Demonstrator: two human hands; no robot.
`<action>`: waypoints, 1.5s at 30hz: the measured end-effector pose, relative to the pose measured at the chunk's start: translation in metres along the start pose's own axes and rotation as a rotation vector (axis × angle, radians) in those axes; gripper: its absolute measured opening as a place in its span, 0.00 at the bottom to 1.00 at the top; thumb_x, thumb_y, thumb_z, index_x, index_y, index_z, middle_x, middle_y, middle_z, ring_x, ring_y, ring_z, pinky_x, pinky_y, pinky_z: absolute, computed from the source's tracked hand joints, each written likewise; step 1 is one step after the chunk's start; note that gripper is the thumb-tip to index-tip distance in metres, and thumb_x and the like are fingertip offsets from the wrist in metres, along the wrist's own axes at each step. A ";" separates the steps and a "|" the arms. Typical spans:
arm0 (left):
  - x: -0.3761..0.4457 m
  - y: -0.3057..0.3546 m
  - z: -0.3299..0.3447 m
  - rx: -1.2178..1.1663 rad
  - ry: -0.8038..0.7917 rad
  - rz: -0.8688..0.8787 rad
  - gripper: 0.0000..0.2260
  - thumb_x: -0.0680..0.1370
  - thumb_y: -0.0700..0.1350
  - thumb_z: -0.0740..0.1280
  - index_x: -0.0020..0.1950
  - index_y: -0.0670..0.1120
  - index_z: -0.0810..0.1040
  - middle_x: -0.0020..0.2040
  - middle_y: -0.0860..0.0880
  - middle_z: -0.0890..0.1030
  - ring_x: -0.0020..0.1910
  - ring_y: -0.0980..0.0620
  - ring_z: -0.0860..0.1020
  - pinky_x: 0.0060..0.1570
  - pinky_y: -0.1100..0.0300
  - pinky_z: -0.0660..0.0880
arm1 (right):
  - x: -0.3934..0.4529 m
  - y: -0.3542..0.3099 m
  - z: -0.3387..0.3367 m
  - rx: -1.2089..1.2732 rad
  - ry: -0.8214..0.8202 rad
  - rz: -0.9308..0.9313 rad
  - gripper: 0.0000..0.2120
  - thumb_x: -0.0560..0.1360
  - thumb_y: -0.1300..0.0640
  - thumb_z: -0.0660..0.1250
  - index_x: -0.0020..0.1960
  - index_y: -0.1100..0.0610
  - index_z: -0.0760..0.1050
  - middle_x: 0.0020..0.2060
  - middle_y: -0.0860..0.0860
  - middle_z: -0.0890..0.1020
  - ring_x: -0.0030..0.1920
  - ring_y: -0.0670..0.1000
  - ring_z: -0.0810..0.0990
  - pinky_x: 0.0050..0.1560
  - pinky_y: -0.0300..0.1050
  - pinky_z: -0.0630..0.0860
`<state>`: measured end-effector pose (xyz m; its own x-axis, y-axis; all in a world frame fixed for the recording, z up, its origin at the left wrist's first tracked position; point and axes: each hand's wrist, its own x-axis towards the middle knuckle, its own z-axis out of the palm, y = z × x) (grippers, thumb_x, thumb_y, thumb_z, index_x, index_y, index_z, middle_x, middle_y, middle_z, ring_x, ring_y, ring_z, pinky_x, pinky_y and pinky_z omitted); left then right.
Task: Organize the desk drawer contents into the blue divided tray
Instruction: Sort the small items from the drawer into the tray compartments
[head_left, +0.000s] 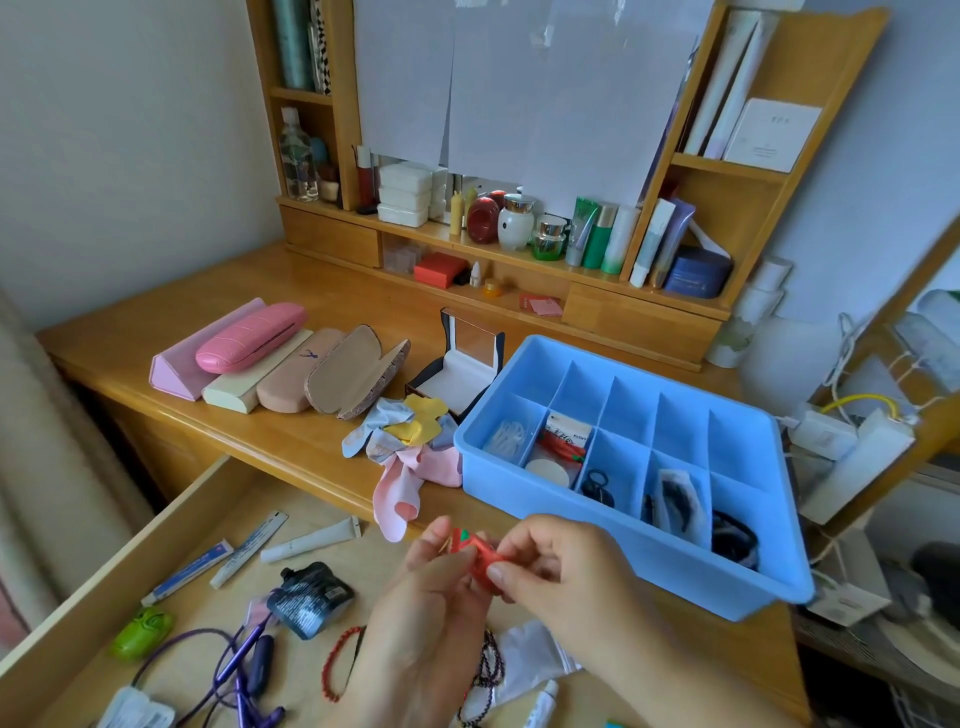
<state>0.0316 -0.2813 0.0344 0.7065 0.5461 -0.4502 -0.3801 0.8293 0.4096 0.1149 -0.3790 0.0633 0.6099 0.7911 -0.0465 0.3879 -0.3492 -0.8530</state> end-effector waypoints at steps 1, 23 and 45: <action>0.000 -0.002 0.001 -0.012 -0.006 0.011 0.13 0.74 0.26 0.56 0.48 0.41 0.71 0.34 0.40 0.77 0.33 0.47 0.78 0.37 0.58 0.77 | 0.000 0.001 0.001 0.026 0.024 0.021 0.05 0.71 0.54 0.73 0.40 0.46 0.79 0.33 0.49 0.84 0.35 0.49 0.82 0.43 0.46 0.80; 0.030 -0.016 -0.127 0.676 0.193 0.035 0.07 0.75 0.26 0.62 0.48 0.36 0.74 0.32 0.42 0.76 0.32 0.46 0.74 0.37 0.55 0.75 | 0.136 0.006 -0.062 -0.805 0.209 0.051 0.09 0.72 0.64 0.66 0.37 0.53 0.77 0.39 0.49 0.82 0.43 0.53 0.79 0.42 0.45 0.76; -0.006 0.024 -0.195 1.450 0.278 0.113 0.06 0.78 0.44 0.64 0.44 0.48 0.79 0.29 0.53 0.77 0.21 0.61 0.69 0.25 0.68 0.66 | -0.009 0.030 0.002 -0.563 0.232 -0.583 0.04 0.73 0.59 0.68 0.43 0.55 0.82 0.33 0.44 0.77 0.35 0.45 0.75 0.34 0.41 0.72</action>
<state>-0.0980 -0.2422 -0.1076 0.5168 0.7415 -0.4280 0.6081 0.0340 0.7931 0.1200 -0.3957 0.0372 0.3080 0.8207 0.4812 0.9338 -0.1641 -0.3178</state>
